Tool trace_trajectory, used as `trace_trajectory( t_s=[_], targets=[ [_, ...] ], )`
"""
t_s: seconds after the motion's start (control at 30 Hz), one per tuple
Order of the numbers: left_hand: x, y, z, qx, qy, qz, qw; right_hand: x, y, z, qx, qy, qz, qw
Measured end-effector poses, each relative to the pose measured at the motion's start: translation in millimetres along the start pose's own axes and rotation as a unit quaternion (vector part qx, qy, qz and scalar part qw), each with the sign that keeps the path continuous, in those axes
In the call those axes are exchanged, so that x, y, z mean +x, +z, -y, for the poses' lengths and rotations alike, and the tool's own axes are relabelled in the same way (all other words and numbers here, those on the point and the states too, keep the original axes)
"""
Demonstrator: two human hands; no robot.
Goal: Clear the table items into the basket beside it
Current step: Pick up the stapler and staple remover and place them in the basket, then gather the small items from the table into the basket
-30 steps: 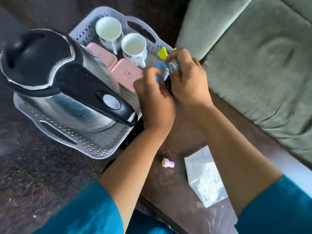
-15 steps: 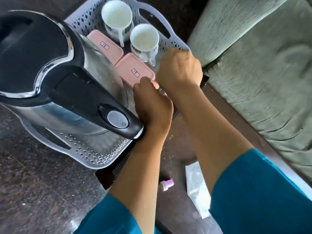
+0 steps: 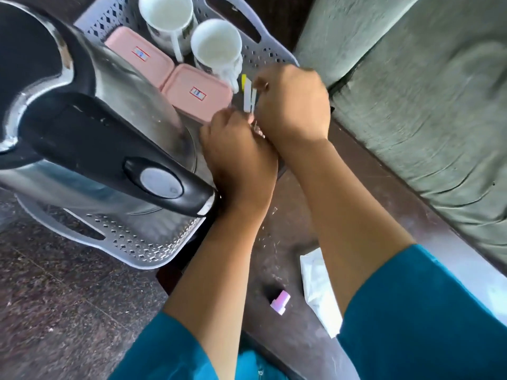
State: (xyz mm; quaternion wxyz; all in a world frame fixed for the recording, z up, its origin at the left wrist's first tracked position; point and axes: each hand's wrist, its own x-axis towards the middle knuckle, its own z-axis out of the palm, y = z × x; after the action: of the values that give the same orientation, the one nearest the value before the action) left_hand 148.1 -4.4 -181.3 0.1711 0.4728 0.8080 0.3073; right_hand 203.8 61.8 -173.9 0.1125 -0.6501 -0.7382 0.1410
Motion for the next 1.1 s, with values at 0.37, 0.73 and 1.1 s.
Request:
trace_trajectory(
  t_s=[0.37, 0.73, 1.1],
  targets=[
    [-130, 43, -8, -0.036, 0.164, 0.285, 0.944, -169, 6, -127, 0.139, 0.284, -0.089, 0.944],
    [-262, 60, 104, 0.267, 0.266, 0.341, 0.861, -352, 31, -186, 0.058, 0.353, -0.094, 0.929],
    [-287, 77, 100, 0.103, 0.340, 0.317, 0.879, -430, 45, -184, 0.054, 0.321, -0.134, 0.936]
  ],
)
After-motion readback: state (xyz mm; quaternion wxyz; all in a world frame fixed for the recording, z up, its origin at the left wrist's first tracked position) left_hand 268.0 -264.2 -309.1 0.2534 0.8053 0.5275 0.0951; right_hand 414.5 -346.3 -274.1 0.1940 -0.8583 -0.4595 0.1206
